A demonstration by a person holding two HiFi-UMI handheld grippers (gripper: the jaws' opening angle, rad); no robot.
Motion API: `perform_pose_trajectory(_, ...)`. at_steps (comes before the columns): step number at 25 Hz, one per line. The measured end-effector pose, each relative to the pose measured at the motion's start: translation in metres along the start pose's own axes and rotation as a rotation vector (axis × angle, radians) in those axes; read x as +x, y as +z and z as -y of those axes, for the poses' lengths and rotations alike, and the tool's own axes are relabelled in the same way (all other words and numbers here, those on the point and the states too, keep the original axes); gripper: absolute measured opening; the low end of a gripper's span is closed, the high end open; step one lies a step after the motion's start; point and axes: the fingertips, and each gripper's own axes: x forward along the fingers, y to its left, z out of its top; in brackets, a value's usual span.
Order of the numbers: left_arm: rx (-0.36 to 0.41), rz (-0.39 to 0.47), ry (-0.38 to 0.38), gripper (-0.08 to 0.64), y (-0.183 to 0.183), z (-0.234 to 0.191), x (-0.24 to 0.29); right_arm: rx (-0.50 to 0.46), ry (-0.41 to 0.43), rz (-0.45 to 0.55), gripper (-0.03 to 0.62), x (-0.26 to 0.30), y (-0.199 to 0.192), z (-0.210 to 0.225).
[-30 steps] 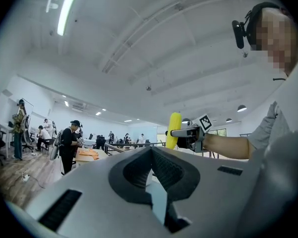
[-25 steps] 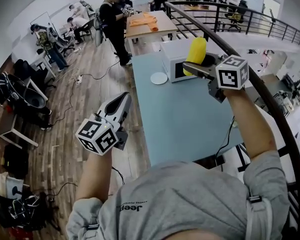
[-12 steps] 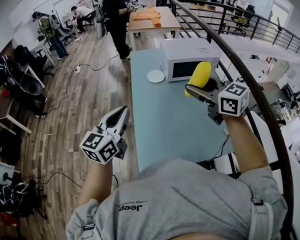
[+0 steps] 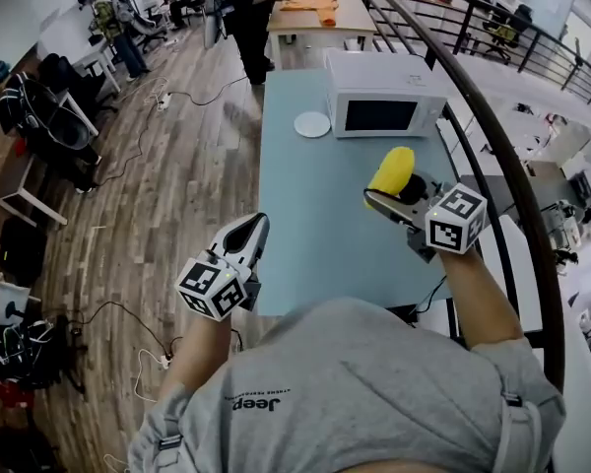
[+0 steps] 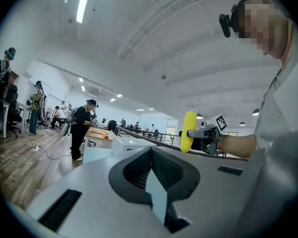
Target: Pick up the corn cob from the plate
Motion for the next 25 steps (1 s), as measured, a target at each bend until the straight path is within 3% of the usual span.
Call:
perform_pose_trajectory(15, -0.060, -0.125, 0.004, 0.018, -0.062, -0.009, -0.019, 0.138, -0.032, -0.116, 0.248, 0.013, -0.105, -0.012)
perform_pose_trajectory(25, -0.065, -0.122, -0.003, 0.018, -0.060, -0.006, -0.019, 0.154, -0.060, -0.099, 0.249, 0.008, -0.111, -0.009)
